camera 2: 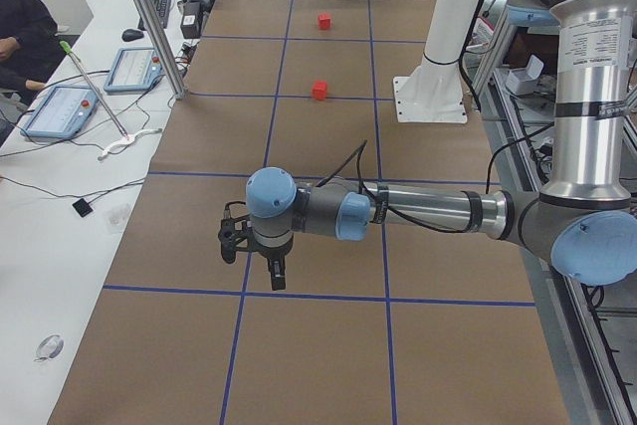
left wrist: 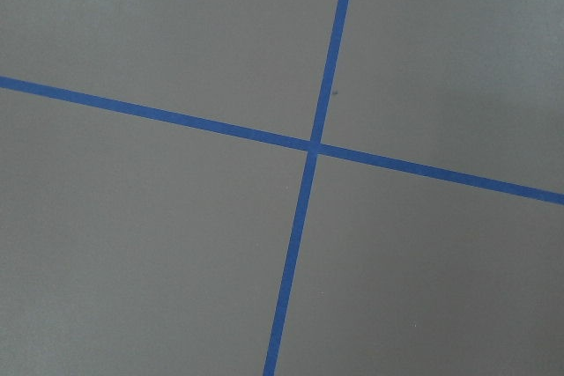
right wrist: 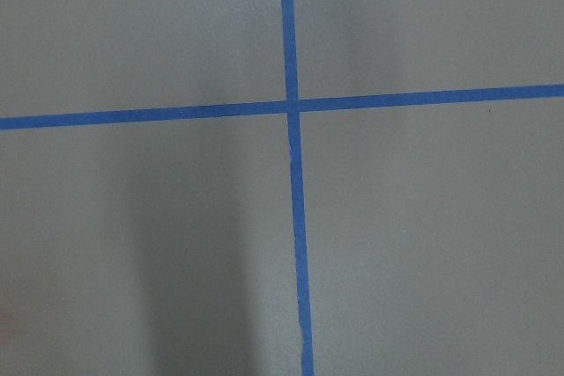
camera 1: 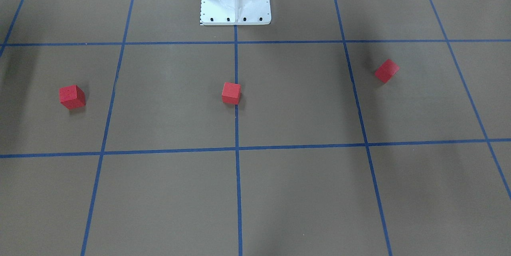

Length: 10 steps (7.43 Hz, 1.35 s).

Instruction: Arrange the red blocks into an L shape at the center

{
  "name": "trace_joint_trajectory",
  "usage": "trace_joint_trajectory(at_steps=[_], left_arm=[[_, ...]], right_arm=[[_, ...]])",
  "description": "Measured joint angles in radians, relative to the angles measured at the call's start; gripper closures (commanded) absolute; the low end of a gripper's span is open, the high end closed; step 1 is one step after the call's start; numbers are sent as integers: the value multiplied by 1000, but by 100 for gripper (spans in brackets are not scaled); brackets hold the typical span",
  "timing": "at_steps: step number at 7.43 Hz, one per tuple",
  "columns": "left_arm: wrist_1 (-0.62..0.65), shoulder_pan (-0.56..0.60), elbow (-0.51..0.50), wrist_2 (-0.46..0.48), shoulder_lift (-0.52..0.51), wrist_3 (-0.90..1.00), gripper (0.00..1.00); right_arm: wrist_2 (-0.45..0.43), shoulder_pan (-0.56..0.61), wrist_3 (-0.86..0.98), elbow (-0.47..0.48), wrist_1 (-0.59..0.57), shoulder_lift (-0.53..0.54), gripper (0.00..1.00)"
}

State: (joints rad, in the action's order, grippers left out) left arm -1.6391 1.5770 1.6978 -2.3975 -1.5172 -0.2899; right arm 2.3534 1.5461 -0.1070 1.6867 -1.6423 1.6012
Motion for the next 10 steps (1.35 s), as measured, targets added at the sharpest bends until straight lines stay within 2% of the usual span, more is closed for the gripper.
trace_joint_trajectory(at_steps=[3, 6, 10], left_arm=[[-46, -1, 4, 0, 22, -2, 0], [-100, -3, 1, -7, 43, -11, 0], [-102, -6, -10, -13, 46, -16, 0]], right_arm=[[-21, -2, 0, 2, -29, -10, 1], [-6, -3, -3, 12, -28, -4, 0], [10, -55, -36, 106, -27, 19, 2]])
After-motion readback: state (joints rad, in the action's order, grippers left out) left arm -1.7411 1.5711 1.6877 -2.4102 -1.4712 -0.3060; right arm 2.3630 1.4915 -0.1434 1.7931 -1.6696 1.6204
